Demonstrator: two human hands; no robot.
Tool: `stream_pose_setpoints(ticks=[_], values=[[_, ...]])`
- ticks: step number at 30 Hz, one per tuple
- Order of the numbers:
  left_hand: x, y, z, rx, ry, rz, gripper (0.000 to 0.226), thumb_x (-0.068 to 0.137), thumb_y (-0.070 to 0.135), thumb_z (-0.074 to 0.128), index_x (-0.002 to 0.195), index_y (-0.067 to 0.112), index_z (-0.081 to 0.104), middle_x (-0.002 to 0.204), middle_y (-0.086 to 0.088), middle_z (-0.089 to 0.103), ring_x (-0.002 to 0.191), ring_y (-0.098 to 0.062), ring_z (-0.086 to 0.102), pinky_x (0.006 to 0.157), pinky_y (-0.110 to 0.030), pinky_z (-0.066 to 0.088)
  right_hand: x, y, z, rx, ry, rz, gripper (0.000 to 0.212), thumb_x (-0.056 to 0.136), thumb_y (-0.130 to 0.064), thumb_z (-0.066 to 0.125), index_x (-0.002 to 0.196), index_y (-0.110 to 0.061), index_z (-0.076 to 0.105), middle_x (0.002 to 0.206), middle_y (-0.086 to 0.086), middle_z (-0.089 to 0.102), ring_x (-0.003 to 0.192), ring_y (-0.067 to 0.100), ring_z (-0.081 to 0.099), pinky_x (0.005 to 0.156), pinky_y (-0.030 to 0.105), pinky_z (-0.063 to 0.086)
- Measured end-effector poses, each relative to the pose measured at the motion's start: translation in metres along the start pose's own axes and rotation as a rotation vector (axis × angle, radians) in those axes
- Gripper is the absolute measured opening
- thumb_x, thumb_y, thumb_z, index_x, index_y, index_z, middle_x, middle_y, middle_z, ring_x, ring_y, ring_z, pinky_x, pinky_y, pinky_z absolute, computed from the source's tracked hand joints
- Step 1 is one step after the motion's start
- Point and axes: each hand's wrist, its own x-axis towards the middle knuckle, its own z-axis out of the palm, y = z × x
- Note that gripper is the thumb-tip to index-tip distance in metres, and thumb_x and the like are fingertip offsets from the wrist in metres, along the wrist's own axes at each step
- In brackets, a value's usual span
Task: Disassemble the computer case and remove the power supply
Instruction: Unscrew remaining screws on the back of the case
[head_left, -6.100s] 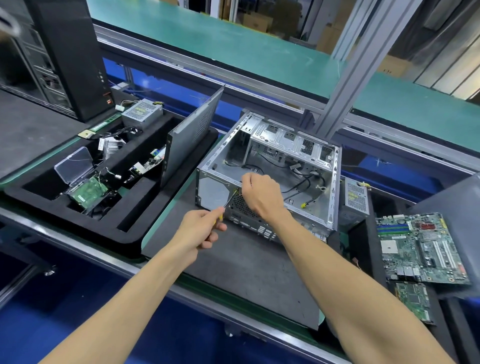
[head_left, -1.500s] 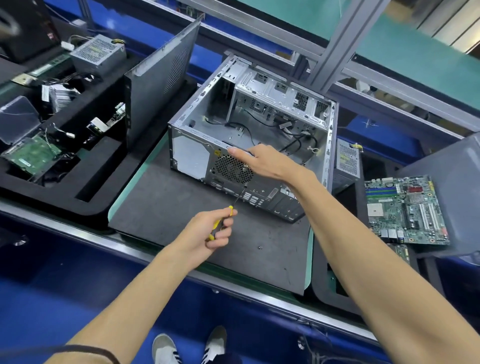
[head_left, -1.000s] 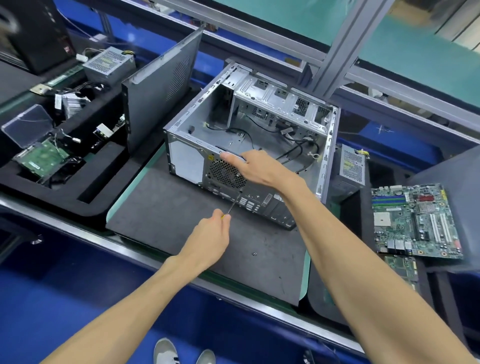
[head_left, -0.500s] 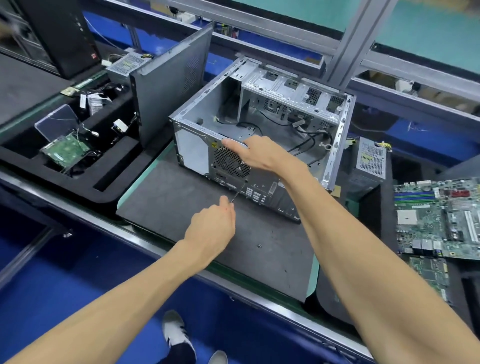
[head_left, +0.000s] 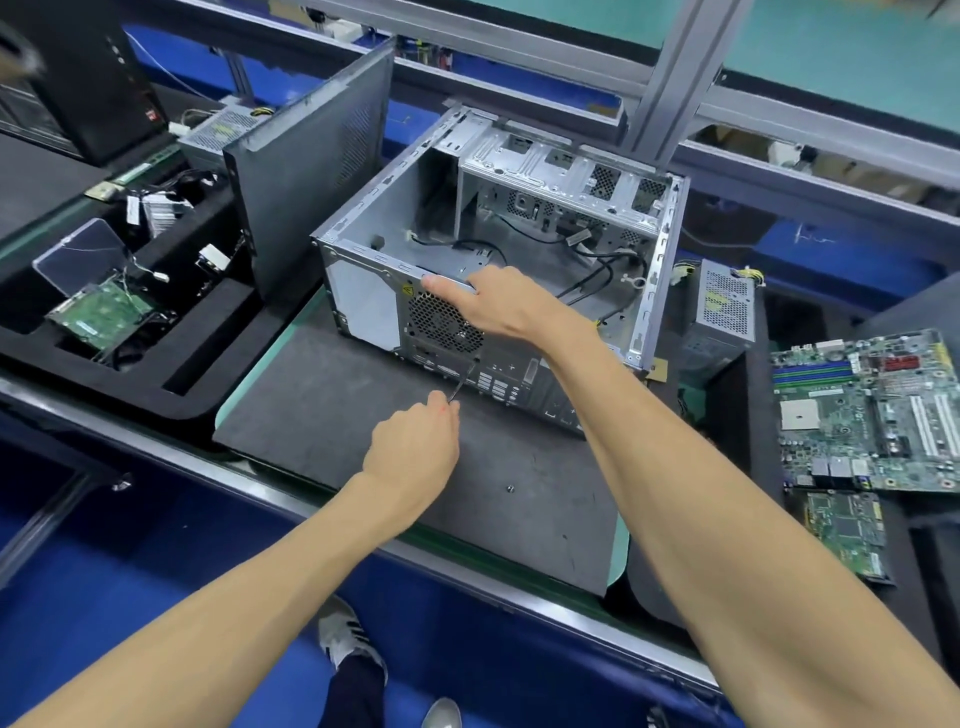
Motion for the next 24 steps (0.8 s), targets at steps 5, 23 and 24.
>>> stream_pose_setpoints(ticks=[5,23,24], values=[[0.0,0.005,0.004,-0.045,0.071,0.022,0.026,0.098,0.026,0.061,0.077,0.014,0.051,0.057,-0.006,0.063,0.049,-0.027,0.065,0.04,-0.027,0.037,0.0,-0.001,0.0,-0.001,0.008,0.006,0.074,0.091,-0.082,0.027,0.062,-0.014,0.033,0.057,0.003,0.046,0.053,0.021,0.045,0.052,0.034,0.032],[0.009,0.008,0.014,-1.092,-0.263,-0.163,0.034,0.103,0.033,0.027,0.074,0.015,0.031,0.055,0.001,0.035,0.04,-0.02,0.032,0.042,-0.027,0.025,-0.001,-0.001,0.001,0.001,0.043,0.004,0.073,0.091,-0.081,0.028,0.06,-0.015,0.037,0.057,0.002,0.047,0.053,0.019,0.046,0.051,0.033,0.031],[0.009,0.01,0.012,-1.339,-0.363,-0.245,0.032,0.101,0.034,0.029,0.075,0.016,0.032,0.055,0.002,0.028,0.035,-0.017,0.023,0.039,-0.021,0.021,-0.001,-0.002,-0.001,-0.005,0.039,-0.001,0.073,0.092,-0.08,0.028,0.06,-0.015,0.037,0.057,0.002,0.046,0.053,0.019,0.045,0.051,0.033,0.03]])
